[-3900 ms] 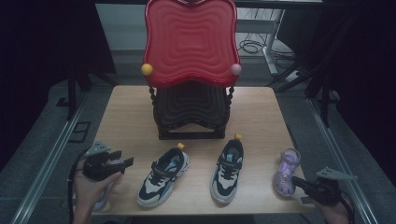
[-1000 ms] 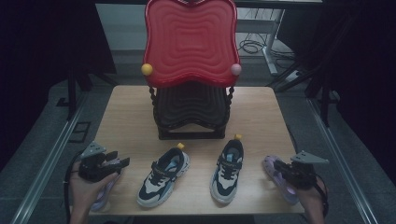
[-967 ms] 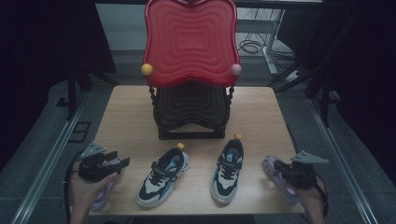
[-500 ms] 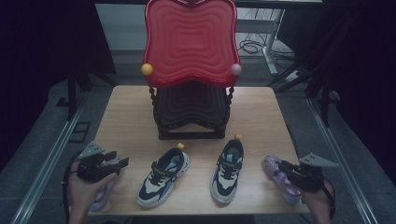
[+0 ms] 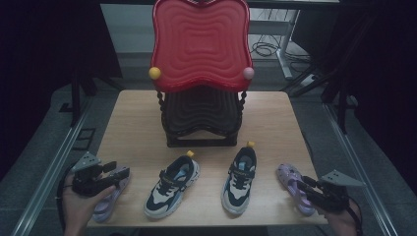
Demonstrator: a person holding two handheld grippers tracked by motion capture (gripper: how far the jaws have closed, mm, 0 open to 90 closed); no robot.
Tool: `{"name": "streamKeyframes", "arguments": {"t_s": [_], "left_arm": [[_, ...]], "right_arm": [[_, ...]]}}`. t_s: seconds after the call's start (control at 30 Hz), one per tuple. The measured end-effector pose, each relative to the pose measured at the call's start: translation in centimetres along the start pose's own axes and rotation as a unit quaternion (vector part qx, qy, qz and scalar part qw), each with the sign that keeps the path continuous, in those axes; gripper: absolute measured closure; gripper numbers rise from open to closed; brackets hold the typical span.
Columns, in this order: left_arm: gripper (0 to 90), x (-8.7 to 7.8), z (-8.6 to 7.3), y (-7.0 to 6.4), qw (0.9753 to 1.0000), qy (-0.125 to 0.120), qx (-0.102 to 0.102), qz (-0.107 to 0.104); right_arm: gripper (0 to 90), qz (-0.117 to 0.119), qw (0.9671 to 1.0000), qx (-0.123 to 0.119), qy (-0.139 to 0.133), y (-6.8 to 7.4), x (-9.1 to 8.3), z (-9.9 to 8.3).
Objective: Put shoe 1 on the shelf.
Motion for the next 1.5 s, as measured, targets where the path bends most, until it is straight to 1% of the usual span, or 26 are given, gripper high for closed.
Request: {"name": "streamKeyframes", "arguments": {"t_s": [0.13,0.2,0.4,0.5,0.67,0.8,0.87,0.97,1.13,1.2,1.33,1.43,1.5], "left_arm": [[40.2,-0.4,-0.8,0.5,1.0,0.005,-0.001,0.005],[40.2,-0.6,-1.4,0.9,0.9999,0.009,-0.006,0.01],[40.6,-1.7,-3.0,1.6,0.9996,0.013,-0.013,0.023],[43.5,-1.9,-3.9,1.7,0.9994,0.018,-0.016,0.026],[46.8,-2.0,-5.3,1.8,0.9989,0.033,-0.011,0.031],[49.5,-2.6,-6.0,1.9,0.9987,0.024,-0.02,0.039],[51.7,-3.0,-6.2,2.0,0.9982,0.015,-0.025,0.053],[52.7,-3.2,-6.6,2.0,0.9982,0.016,-0.026,0.051],[53.2,-2.7,-7.5,1.6,0.9982,0.039,-0.02,0.041],[53.2,-2.6,-7.6,1.5,0.9982,0.041,-0.02,0.038],[53.6,-2.6,-7.8,1.2,0.998,0.044,-0.015,0.043],[53.9,-2.6,-7.9,1.2,0.9975,0.051,-0.01,0.047],[54.0,-2.5,-8.1,1.1,0.9974,0.055,-0.009,0.046]], "right_arm": [[63.5,0.001,1.0,0.004,0.003,0.2,0.0,-0.4],[63.5,0.001,1.0,0.004,0.004,0.4,0.1,-0.6],[63.2,0.001,1.0,-0.001,0.004,0.8,-0.1,-0.7],[63.0,-0.001,1.0,-0.002,0.0,0.9,-0.4,-0.7],[62.5,-0.003,1.0,0.002,-0.001,0.9,-0.6,-1.0],[62.5,-0.004,1.0,0.003,-0.001,0.9,-0.7,-1.2],[62.3,-0.005,1.0,0.003,-0.001,0.9,-0.7,-1.2],[62.2,-0.005,1.0,0.002,-0.001,0.9,-0.7,-1.2],[62.1,-0.004,1.0,0.003,0.0,1.0,-0.7,-1.3],[61.9,-0.003,1.0,0.002,0.001,1.0,-0.6,-1.3],[61.5,-0.001,1.0,0.003,0.005,1.1,-0.4,-1.4],[61.3,-0.002,1.0,0.002,0.006,1.1,-0.3,-1.5],[61.3,-0.002,1.0,0.002,0.006,1.1,-0.4,-1.5]]}}
Point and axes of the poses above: each handheld gripper's, and its own axes: x roughly forward along the jaws, z roughly out of its top, y roughly to its left, the point moved 3 cm from there along x, roughly forward along the jaws, and after that the axes turned 13 degrees about z, right-handed, at the moved point
